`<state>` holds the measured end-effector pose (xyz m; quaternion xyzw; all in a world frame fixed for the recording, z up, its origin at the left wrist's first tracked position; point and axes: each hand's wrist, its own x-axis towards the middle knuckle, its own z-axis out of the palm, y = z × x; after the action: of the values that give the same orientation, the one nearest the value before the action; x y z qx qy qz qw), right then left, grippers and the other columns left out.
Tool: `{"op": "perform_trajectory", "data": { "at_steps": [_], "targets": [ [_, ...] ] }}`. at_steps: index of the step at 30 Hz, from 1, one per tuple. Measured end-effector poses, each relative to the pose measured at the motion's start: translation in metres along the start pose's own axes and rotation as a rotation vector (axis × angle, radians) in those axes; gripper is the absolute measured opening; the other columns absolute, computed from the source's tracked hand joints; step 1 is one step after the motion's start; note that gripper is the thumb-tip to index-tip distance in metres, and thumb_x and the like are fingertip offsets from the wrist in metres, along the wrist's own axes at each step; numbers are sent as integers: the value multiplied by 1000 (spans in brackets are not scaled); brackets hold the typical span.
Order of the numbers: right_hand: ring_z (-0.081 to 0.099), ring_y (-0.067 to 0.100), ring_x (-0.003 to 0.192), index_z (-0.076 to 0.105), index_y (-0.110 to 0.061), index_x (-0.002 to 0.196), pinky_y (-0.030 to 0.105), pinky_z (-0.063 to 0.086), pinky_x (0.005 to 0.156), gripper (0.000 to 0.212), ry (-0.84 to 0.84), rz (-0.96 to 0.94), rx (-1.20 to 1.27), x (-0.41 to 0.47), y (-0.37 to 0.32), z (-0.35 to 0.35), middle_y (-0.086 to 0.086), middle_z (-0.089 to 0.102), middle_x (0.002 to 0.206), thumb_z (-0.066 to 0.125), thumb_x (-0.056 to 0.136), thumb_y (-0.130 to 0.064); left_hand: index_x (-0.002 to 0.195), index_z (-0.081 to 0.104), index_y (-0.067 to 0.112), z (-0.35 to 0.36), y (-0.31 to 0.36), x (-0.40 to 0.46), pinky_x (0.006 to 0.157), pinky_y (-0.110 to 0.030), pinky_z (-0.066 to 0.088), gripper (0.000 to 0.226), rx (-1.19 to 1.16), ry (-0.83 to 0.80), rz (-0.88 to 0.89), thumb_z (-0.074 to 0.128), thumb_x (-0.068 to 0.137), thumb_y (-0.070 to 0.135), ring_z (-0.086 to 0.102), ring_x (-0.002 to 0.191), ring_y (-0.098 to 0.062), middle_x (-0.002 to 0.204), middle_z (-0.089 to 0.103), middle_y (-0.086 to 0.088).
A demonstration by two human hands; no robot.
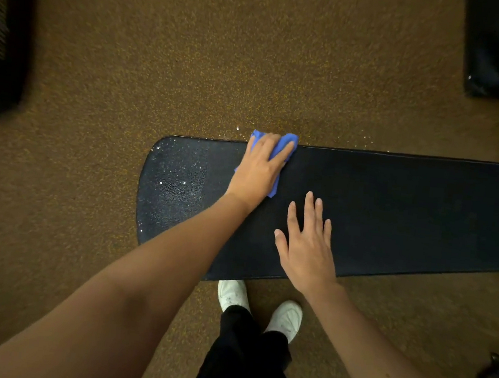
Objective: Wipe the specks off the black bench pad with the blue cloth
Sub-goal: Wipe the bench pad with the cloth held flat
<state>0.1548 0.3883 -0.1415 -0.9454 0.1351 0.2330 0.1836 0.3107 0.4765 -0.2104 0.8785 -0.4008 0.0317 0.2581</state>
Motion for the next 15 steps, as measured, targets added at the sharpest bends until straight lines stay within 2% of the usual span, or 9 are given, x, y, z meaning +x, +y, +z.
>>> {"op": "perform_trajectory", "data": {
  "at_steps": [4, 7, 10, 12, 15],
  "targets": [
    [-9, 32, 143, 18, -10, 148, 52, 9, 114, 61, 5, -5, -9, 0, -1, -1, 17, -7, 156, 31, 97, -41, 130, 46, 3, -18, -24, -22, 99, -55, 37, 44, 78, -33, 74, 57, 87, 4, 45, 115, -40, 121, 50, -28],
    [-10, 32, 143, 16, -10, 148, 52, 8, 114, 62, -5, 4, -22, 1, -3, -1, 18, -8, 156, 29, 97, -42, 121, 52, 1, -31, -40, -16, 90, -52, 44, 33, 83, -14, -20, 50, 89, 9, 50, 103, -38, 112, 55, -28],
    [-11, 33, 143, 16, -9, 148, 53, 7, 113, 63, -8, 17, -18, 1, -6, -1, 18, -9, 155, 29, 97, -43, 114, 58, -1, -28, -31, 2, 84, -53, 47, 32, 87, -35, -94, 49, 85, 10, 56, 93, -40, 106, 58, -27],
    [-11, 33, 143, 15, -9, 148, 53, 6, 113, 63, -12, 26, -16, 2, -7, -1, 18, -10, 155, 30, 97, -43, 115, 59, -2, -21, -18, 8, 87, -54, 45, 37, 71, -68, -71, 57, 79, 6, 56, 95, -40, 107, 57, -27],
    [-10, 33, 143, 17, -9, 148, 53, 7, 113, 63, -5, 26, -13, 2, -8, 0, 18, -9, 156, 32, 97, -42, 123, 55, 1, -17, -7, 7, 91, -51, 43, 42, 57, -119, -9, 50, 83, 12, 53, 100, -39, 112, 56, -25]
  ]
}}
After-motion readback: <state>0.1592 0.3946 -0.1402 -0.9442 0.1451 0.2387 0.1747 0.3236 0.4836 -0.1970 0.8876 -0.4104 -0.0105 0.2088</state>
